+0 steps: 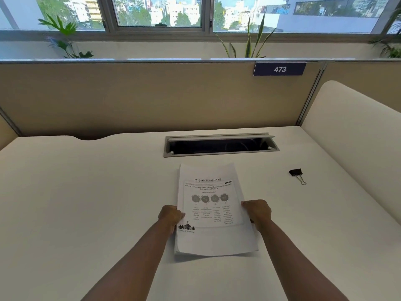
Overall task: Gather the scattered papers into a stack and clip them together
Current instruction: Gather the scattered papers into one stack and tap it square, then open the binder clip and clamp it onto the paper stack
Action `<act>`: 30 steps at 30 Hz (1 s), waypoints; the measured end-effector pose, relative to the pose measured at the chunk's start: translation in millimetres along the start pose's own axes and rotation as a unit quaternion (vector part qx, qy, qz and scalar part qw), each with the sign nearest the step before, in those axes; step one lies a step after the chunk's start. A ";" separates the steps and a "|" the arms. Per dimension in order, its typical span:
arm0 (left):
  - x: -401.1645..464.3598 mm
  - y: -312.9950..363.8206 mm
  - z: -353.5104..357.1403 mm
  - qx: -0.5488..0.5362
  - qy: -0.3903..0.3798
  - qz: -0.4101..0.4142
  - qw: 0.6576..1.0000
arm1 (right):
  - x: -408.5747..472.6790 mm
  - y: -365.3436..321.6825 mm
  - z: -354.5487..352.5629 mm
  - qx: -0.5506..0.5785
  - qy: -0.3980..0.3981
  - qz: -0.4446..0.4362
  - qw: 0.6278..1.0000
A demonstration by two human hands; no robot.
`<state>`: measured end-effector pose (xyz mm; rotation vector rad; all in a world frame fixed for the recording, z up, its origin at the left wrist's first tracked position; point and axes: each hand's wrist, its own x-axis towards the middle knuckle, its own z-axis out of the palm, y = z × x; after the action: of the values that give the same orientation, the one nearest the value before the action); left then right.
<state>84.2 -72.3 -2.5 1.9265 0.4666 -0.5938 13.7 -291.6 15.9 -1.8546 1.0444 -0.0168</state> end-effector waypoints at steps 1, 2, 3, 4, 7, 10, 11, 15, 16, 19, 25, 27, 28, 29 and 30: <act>-1.7 0.4 -0.3 0.007 0.002 0.001 1.000 | 0.5 0.3 -0.8 0.009 0.013 0.011 1.000; -1.9 0.5 -0.6 0.015 0.006 0.003 1.000 | 1.4 0.3 -1.1 0.009 0.019 0.018 1.000; -4.5 1.5 -1.5 0.031 0.016 0.005 0.999 | 3.0 1.0 -0.8 0.009 0.022 0.024 0.999; -6.7 3.2 -2.1 0.049 0.028 0.007 0.998 | 4.2 1.3 -0.1 0.004 0.022 0.029 0.999; -13.7 8.9 -5.3 0.118 0.048 0.018 0.992 | 4.1 1.1 0.2 -0.014 0.025 0.035 0.999; -13.3 11.2 -8.8 0.189 0.064 0.025 0.980 | 4.7 -0.9 -2.0 -0.037 0.036 0.027 0.998; -15.0 13.1 -9.9 0.207 0.067 0.027 0.976 | 3.4 -2.1 -3.3 -0.044 0.037 0.023 0.998; -23.6 18.8 -9.7 0.312 0.106 0.076 0.941 | 7.1 -2.6 -8.2 -0.058 0.044 -0.009 0.997; -24.6 19.8 -7.2 0.326 0.116 0.104 0.933 | 10.0 -1.7 -10.3 -0.062 0.051 -0.016 0.997; -26.1 25.7 5.4 0.328 0.115 0.178 0.920 | 14.5 -1.2 -17.2 -0.070 0.062 -0.029 0.995; -22.9 49.9 40.5 0.342 0.039 0.279 0.897 | 26.0 0.9 -35.0 -0.087 0.097 -0.084 0.988; -17.1 58.2 54.0 0.355 0.023 0.296 0.886 | 33.7 2.1 -43.2 -0.096 0.120 -0.100 0.983; -15.1 59.7 56.8 0.364 0.020 0.304 0.880 | 35.3 1.0 -45.5 -0.102 0.129 -0.112 0.980; -13.8 60.8 59.3 0.376 0.015 0.309 0.873 | 37.4 1.0 -48.0 -0.106 0.137 -0.123 0.977; -9.6 63.0 66.8 0.390 0.006 0.313 0.866 | 43.4 2.6 -53.7 -0.114 0.148 -0.131 0.974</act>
<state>98.8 -159.2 24.9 2.6585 -0.4895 -0.3479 16.5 -360.0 24.8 -2.2392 1.0269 -0.3517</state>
